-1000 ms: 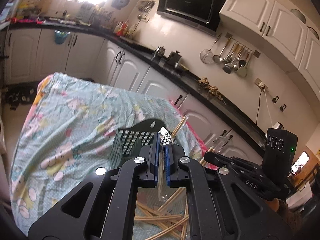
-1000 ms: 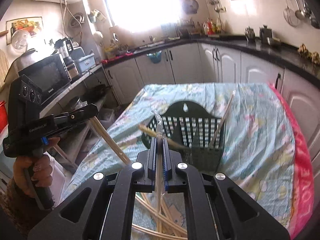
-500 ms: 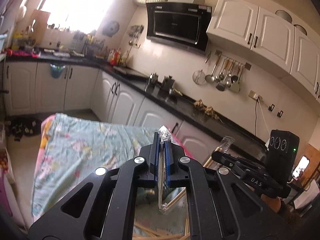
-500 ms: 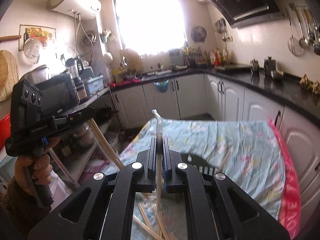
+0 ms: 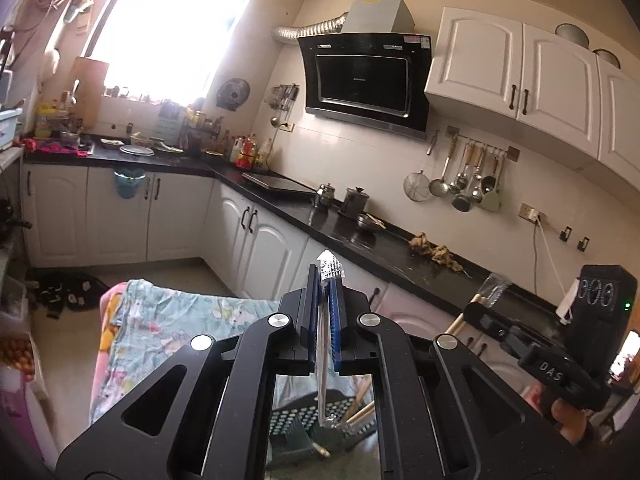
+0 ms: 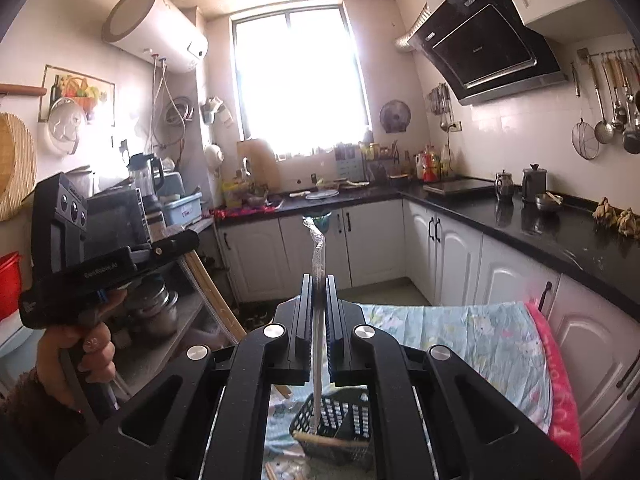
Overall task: Organize utensils
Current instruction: 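Lift both held chopsticks up over the green caddy, then drop both chopsticks into the caddy by opening both grippers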
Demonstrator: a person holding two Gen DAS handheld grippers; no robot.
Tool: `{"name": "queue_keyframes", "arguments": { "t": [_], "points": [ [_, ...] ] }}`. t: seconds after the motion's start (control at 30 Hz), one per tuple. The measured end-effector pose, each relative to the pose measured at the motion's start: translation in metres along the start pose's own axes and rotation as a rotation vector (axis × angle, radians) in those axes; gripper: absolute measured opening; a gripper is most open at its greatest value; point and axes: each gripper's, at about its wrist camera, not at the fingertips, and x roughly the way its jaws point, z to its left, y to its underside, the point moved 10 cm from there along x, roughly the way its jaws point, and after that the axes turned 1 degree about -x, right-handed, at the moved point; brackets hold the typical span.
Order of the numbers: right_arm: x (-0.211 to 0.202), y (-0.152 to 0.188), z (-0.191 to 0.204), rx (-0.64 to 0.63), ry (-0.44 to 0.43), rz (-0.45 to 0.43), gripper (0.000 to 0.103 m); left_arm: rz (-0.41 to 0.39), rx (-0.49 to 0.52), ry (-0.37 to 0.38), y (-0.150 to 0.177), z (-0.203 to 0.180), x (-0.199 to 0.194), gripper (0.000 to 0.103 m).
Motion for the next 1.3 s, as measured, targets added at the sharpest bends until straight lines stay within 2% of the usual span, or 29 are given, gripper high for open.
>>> {"name": "queue_keyframes", "arguments": {
  "t": [0.2, 0.4, 0.73, 1.3],
  "points": [
    [0.013, -0.003, -0.012, 0.003, 0.017, -0.016, 0.006, 0.008, -0.002, -0.029, 0.009, 0.009, 0.017, 0.002],
    [0.025, 0.01, -0.021, -0.005, 0.036, -0.011, 0.006, 0.033, -0.006, -0.049, 0.028, 0.018, 0.033, 0.002],
    [0.048, 0.043, -0.028, -0.021, 0.062, 0.026, 0.006, 0.096, -0.004, -0.082, 0.068, 0.034, 0.055, 0.002],
    [0.085, 0.102, -0.036, -0.003, 0.088, 0.117, 0.006, 0.176, 0.006, -0.097, 0.124, 0.044, 0.083, 0.002]
  ]
}}
